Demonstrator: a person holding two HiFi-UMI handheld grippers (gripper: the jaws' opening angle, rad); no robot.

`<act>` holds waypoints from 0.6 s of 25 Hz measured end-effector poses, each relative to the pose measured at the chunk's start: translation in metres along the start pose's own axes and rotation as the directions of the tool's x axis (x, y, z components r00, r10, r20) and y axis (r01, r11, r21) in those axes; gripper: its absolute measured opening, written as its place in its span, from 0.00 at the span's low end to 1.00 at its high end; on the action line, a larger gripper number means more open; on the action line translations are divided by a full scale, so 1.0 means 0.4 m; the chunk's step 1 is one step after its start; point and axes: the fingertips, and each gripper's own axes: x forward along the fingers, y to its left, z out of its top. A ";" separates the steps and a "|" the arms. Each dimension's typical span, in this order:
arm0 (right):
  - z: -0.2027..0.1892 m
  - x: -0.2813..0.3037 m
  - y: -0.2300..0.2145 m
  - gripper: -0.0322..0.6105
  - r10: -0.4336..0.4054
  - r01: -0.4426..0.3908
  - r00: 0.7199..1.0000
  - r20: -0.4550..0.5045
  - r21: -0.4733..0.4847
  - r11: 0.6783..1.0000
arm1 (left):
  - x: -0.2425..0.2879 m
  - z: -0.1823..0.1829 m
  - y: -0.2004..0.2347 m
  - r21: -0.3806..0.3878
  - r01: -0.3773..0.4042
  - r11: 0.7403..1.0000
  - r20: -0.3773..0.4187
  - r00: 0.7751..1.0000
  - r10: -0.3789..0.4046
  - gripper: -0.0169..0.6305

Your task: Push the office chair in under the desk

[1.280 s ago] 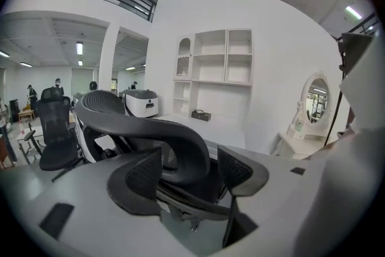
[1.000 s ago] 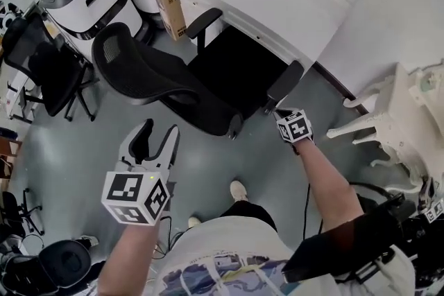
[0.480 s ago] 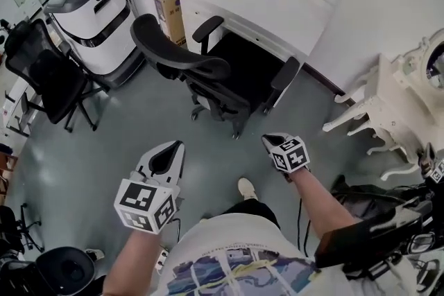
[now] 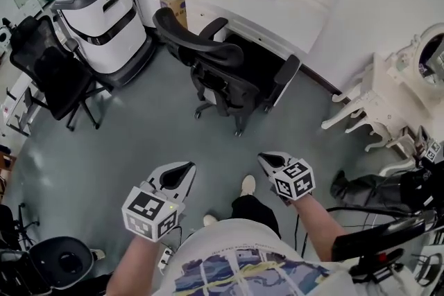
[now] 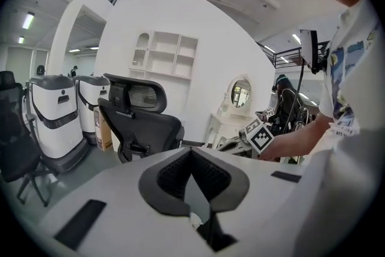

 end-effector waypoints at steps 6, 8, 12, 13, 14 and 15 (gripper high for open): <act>0.022 -0.061 0.115 0.09 0.050 -0.048 0.998 0.026 -0.048 0.998 | -0.032 -0.063 -0.064 0.005 0.070 0.998 -0.026 0.997 -0.070 0.05; 0.037 -0.078 0.145 0.09 0.065 -0.062 0.997 0.041 -0.061 0.996 | -0.040 -0.078 -0.077 0.009 0.079 0.997 -0.035 0.996 -0.079 0.05; 0.060 -0.106 0.204 0.09 0.097 -0.092 0.993 0.068 -0.073 0.993 | -0.057 -0.102 -0.104 0.010 0.106 0.994 -0.044 0.993 -0.106 0.05; 0.063 -0.112 0.218 0.09 0.105 -0.099 0.992 0.070 -0.080 0.992 | -0.065 -0.106 -0.109 0.010 0.110 0.994 -0.042 0.993 -0.110 0.05; 0.066 -0.116 0.231 0.09 0.111 -0.105 0.991 0.070 -0.087 0.991 | -0.073 -0.109 -0.112 0.008 0.111 0.994 -0.039 0.993 -0.111 0.05; 0.066 -0.120 0.243 0.09 0.118 -0.111 0.991 0.070 -0.094 0.989 | -0.079 -0.113 -0.114 0.005 0.109 0.994 -0.036 0.993 -0.109 0.05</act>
